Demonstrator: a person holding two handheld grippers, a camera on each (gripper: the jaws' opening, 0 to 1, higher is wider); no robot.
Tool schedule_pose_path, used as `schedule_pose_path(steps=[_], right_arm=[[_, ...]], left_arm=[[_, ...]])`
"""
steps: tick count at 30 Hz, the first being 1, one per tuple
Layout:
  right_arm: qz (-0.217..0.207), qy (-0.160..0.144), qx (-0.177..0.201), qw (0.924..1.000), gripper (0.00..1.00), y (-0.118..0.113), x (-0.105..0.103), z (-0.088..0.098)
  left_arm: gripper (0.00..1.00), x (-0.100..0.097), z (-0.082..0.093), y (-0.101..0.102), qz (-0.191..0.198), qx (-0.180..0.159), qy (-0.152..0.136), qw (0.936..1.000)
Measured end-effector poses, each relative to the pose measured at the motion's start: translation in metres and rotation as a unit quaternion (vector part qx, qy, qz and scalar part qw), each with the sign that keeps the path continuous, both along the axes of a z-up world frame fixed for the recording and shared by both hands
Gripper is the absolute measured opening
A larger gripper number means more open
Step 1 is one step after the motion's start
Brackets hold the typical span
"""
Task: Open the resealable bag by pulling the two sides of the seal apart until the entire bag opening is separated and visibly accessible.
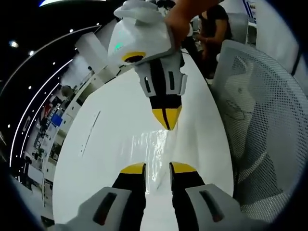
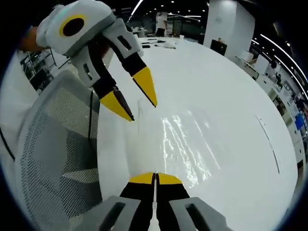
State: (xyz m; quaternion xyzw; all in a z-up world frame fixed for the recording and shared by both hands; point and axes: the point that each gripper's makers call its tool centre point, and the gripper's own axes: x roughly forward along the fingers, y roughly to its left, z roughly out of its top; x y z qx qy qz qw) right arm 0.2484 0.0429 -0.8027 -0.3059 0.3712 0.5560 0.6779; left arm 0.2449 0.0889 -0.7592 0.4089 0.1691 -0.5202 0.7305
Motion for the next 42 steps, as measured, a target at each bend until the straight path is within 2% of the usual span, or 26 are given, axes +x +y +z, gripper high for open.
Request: schedule_pose_path(steps=[5,14,18,21,27,30,35,42], right_arm=[[-0.01,0.001,0.007,0.9999,0.0,0.004,0.006,0.006],[-0.012,-0.01,0.023,0.9996,0.0,0.008,0.013,0.022],[-0.013,-0.015,0.032,0.9993,0.0,0.009,0.016,0.029],[-0.014,-0.019,0.038,0.999,0.0,0.011,0.018,0.034],[-0.009,-0.027,0.039,0.9988,0.0,0.01,0.02,0.037],[0.003,-0.041,0.041,0.9983,0.0,0.01,0.02,0.036],[0.023,-0.042,0.043,0.9979,0.0,0.012,0.017,0.034],[0.027,-0.044,0.041,0.9979,0.02,0.015,0.018,0.028]], left_arm=[[0.1,-0.002,-0.006,-0.008,-0.018,0.016,-0.003,0.9997],[0.07,0.005,-0.016,-0.02,-0.039,0.053,-0.015,0.9977],[0.07,0.01,-0.02,-0.024,-0.036,0.061,-0.017,0.9974],[0.0,0.015,-0.022,-0.027,-0.033,0.071,-0.019,0.9968],[0.0,0.019,-0.02,-0.027,-0.024,0.071,-0.024,0.9969],[0.0,0.019,-0.018,-0.027,-0.022,0.067,-0.023,0.9972],[0.0,0.017,-0.018,-0.027,-0.022,0.06,-0.021,0.9978],[0.0,0.016,-0.015,-0.03,-0.03,0.057,-0.03,0.9975]])
